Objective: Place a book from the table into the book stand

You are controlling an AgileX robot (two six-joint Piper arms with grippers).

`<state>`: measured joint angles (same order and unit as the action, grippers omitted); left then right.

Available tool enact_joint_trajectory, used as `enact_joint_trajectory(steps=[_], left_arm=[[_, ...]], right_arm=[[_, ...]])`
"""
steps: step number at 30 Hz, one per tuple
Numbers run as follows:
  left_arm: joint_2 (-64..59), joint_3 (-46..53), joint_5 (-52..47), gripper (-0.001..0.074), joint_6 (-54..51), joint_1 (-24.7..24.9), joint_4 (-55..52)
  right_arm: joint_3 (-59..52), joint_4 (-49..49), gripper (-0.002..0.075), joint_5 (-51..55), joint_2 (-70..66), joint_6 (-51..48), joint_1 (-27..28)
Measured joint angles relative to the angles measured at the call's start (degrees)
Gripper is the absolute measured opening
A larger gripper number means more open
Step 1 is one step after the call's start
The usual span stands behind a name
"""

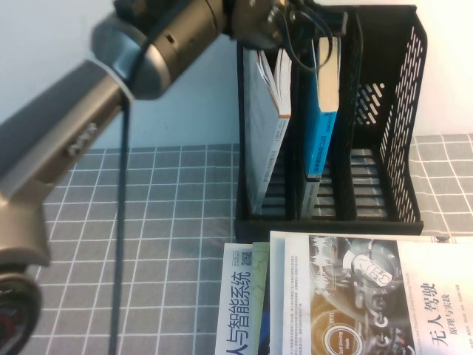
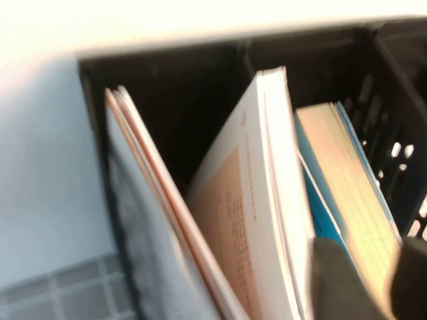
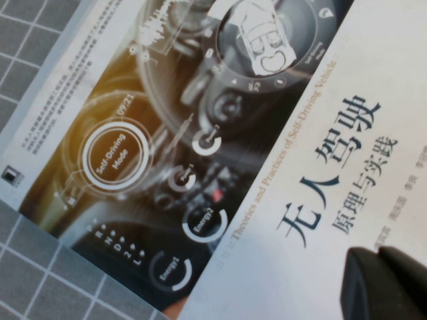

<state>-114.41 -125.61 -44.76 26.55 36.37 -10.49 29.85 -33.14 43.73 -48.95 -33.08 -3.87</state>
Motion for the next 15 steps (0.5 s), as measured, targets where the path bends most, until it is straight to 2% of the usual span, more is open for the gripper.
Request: enact_joint_trajectory(steps=[3, 5, 11, 15], left_arm=[[3.59, 0.0, -1.02, 0.0076, -4.52, 0.0, -0.23], [6.63, 0.0, -1.84, 0.0036, -5.74, 0.0, -0.78], [14.57, 0.11, -9.59, 0.0011, -7.32, 0.0, -3.07], [20.89, 6.22, -11.0, 0.0003, -8.51, 0.0, -3.28]], right_arm=[[0.0, 0.54, 0.001, 0.0, 0.0, -0.77, 0.0], [0.0, 0.67, 0.001, 0.0, 0.0, -1.45, 0.0], [0.72, 2.11, 0.001, 0.1, 1.55, -2.11, 0.0], [1.92, 3.45, 0.001, -0.7, 6.16, -1.98, 0.0]])
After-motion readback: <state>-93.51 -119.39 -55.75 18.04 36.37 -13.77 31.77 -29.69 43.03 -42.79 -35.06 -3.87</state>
